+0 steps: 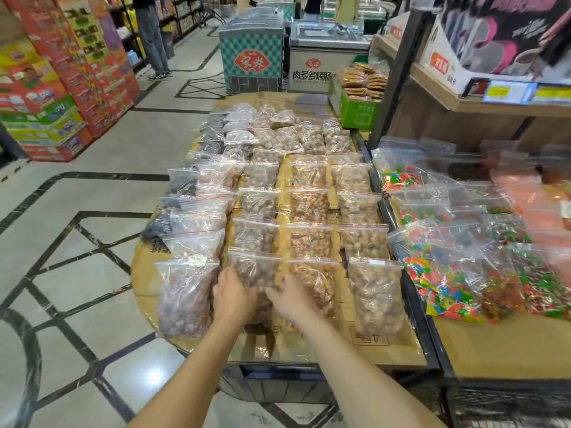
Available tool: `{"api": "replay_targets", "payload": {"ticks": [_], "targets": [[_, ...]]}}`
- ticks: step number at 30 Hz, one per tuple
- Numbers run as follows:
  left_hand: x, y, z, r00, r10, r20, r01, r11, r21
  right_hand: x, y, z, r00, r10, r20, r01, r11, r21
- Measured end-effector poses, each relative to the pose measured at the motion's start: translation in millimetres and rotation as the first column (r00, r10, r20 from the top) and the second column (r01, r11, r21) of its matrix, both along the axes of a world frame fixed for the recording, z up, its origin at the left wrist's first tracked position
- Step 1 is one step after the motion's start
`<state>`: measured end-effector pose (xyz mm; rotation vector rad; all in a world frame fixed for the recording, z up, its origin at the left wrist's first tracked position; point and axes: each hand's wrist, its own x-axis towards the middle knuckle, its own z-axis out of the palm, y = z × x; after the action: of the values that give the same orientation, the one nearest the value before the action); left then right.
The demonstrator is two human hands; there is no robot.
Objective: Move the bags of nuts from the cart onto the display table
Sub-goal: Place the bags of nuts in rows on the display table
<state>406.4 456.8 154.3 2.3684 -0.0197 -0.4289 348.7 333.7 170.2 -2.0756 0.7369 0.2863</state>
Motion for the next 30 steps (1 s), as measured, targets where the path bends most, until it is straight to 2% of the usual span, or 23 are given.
{"api": "replay_targets", "payload": {"ticks": [3, 5, 12, 16, 23, 26, 30], "targets": [[12.3, 15.0, -29.7, 1.000, -0.002, -0.021, 0.000, 0.998, -0.066, 2.5, 15.4, -4.9, 0.999, 0.002, -0.038, -0.001, 1.000, 0.025], [16.1, 21.6, -39.6, 0.999, -0.040, -0.028, 0.038, 0.998, -0.052, 3.3, 22.6, -7.0, 1.000, -0.003, -0.029, 0.004, 0.999, 0.040], [7.7, 31.9, -16.3, 0.989, -0.139, -0.043, 0.138, 0.990, -0.025, 3.6, 25.5, -9.3, 1.000, -0.014, -0.016, 0.015, 0.997, 0.069], [13.2, 32.1, -15.1, 0.984, -0.171, -0.042, 0.171, 0.985, -0.011, 5.2, 25.0, -6.2, 1.000, -0.010, -0.009, 0.010, 0.999, 0.032], [32.5, 7.0, 16.7, 0.973, -0.222, 0.058, 0.223, 0.975, -0.017, 26.7, 6.9, 2.6, 0.996, -0.085, 0.037, 0.087, 0.993, -0.083], [52.1, -6.6, 31.5, 0.971, -0.218, 0.095, 0.222, 0.974, -0.035, 40.7, -3.9, 6.1, 0.990, -0.105, 0.092, 0.112, 0.991, -0.071], [80.2, -19.1, 45.6, 0.987, -0.155, 0.034, 0.157, 0.986, -0.051, 67.7, -19.8, -5.1, 0.987, -0.125, 0.105, 0.130, 0.990, -0.049]]}}
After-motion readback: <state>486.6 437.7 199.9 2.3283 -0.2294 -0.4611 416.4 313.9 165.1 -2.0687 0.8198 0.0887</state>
